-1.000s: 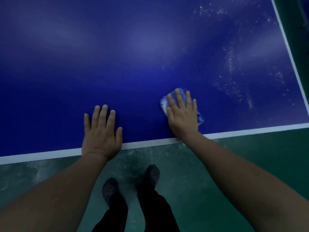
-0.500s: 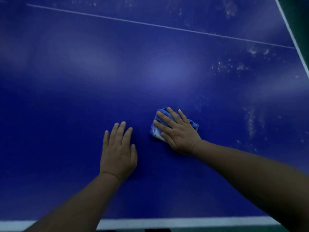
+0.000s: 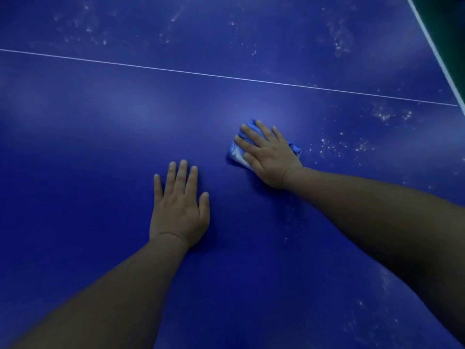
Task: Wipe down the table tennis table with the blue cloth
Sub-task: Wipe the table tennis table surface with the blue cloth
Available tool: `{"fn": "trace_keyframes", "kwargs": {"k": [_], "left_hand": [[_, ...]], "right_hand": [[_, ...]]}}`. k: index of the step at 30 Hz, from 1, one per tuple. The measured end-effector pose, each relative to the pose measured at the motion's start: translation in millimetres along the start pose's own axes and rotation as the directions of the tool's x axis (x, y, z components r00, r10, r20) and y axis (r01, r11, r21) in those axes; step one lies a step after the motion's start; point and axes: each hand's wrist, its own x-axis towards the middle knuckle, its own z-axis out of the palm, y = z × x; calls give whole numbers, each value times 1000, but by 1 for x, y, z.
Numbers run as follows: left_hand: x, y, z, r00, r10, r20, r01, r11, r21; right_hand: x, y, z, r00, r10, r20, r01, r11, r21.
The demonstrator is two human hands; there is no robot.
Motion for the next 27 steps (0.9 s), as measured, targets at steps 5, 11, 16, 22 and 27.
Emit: {"fn": "trace_keyframes", "kwargs": {"k": [5, 11, 16, 22, 27], "left_hand": [[1, 0, 5, 1000, 15, -4, -15, 1000, -10], [3, -4, 11, 999, 27, -31, -26, 999, 39], [4, -4, 11, 997, 45, -62, -42, 998, 41], [6, -3, 12, 995, 50, -81, -47, 998, 37], [5, -5, 13, 996, 49, -78, -47, 998, 29]], "right_hand": [[58, 57, -17, 995, 94, -16, -94, 995, -14], [102, 85, -25, 911, 402, -95, -399, 916, 52], [95, 3, -11, 949, 280, -143, -282, 959, 0], [109, 55, -17, 947, 298, -119, -303, 953, -25], [49, 198, -29, 490, 868, -80, -856, 497, 146]]}}
